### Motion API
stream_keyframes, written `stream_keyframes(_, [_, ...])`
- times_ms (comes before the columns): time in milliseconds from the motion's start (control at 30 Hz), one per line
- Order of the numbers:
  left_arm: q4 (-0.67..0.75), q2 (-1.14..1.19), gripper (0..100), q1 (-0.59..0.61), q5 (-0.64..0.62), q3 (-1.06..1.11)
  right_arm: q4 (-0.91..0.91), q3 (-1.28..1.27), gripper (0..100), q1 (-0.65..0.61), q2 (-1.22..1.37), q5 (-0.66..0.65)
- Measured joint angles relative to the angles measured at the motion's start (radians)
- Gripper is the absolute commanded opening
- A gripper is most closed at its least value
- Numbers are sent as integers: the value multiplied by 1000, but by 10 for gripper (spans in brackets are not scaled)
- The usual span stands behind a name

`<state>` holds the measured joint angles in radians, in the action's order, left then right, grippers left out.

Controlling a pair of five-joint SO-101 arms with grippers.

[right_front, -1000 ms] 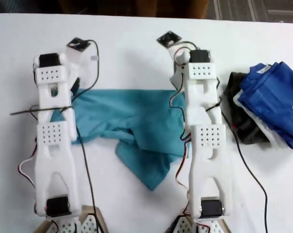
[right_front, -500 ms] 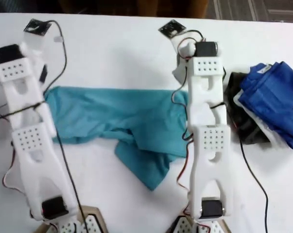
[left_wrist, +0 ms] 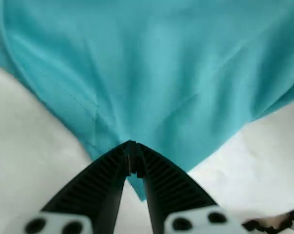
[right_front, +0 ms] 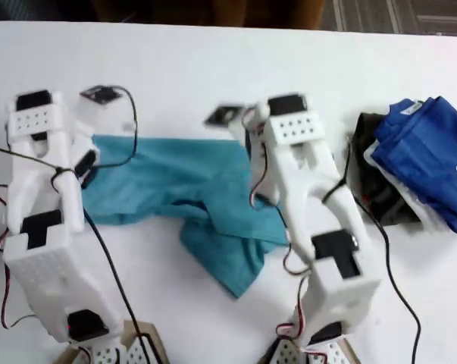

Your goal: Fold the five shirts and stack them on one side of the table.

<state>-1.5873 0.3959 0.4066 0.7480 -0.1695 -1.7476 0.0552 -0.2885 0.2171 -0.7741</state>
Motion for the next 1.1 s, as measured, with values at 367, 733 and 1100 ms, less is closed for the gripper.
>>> stream_keyframes(367, [77, 72, 120, 58, -32, 34, 87, -239, 204, -252, -100, 0])
stream_keyframes(733, [129, 72, 135, 107, -58, 34, 305, -299, 204, -322, -61, 41])
stream_keyframes(1100, [135, 72, 136, 107, -58, 34, 367, -282, 194, -287, 29, 43])
